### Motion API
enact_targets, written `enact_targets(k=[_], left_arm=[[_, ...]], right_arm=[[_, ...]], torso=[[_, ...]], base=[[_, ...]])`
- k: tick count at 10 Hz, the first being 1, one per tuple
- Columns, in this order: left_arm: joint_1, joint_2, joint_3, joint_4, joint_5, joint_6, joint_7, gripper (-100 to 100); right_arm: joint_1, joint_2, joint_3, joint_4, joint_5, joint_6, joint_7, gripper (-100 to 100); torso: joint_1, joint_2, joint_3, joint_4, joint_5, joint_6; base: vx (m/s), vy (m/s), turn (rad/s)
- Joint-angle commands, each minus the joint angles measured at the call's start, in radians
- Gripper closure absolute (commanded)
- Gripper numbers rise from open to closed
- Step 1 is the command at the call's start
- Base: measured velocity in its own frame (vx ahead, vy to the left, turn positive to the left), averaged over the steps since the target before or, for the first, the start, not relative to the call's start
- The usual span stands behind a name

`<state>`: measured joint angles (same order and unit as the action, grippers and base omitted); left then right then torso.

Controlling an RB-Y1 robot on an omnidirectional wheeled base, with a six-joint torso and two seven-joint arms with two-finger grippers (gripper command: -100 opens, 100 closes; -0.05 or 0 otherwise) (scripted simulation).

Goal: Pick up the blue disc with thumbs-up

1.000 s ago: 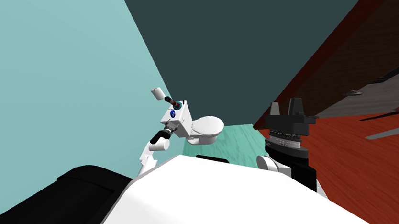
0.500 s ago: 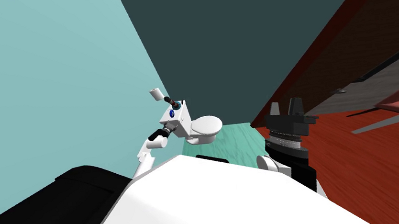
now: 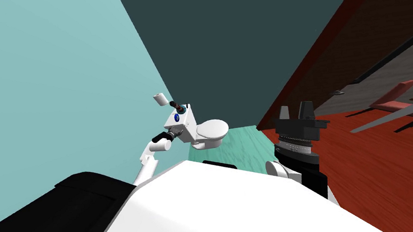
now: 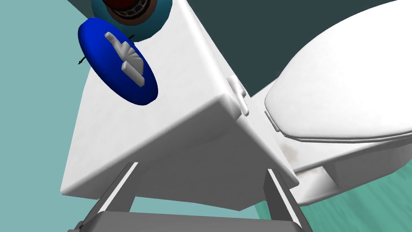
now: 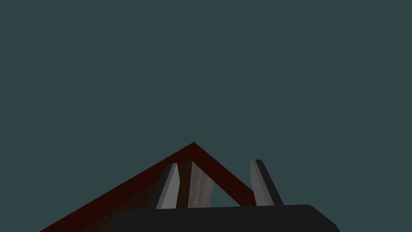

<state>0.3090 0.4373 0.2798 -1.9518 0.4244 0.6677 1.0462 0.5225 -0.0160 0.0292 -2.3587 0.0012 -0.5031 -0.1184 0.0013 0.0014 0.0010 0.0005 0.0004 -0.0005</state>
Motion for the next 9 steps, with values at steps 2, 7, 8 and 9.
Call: enact_targets(k=[2,7,8,9], left_arm=[[-0.02,0.038,0.015,0.02,0.03,0.073,0.079,-100],[-0.056,0.103,0.037,0.047,0.078,0.184,0.21,-100],[-0.074,0.135,0.046,0.06,0.101,0.218,0.239,-100],[-0.074,0.135,0.046,0.06,0.101,0.237,0.267,-100]], right_arm=[[0.0,0.0,0.0,0.0,0.0,0.0,0.0,0],[0.0,0.0,0.0,0.0,0.0,0.0,0.0,0],[0.0,0.0,0.0,0.0,0.0,0.0,0.0,0],[0.0,0.0,0.0,0.0,0.0,0.0,0.0,0]], torso=[[0.0,0.0,0.0,0.0,0.0,0.0],[0.001,0.0,0.0,0.0,0.0,0.0],[0.001,0.0,0.0,0.0,0.0,0.0],[0.001,0.0,0.0,0.0,0.0,0.0]], base=[[-0.036,0.014,-0.088],[-0.023,0.012,-0.068],[-0.026,0.019,-0.121],[-0.022,0.02,-0.062]])
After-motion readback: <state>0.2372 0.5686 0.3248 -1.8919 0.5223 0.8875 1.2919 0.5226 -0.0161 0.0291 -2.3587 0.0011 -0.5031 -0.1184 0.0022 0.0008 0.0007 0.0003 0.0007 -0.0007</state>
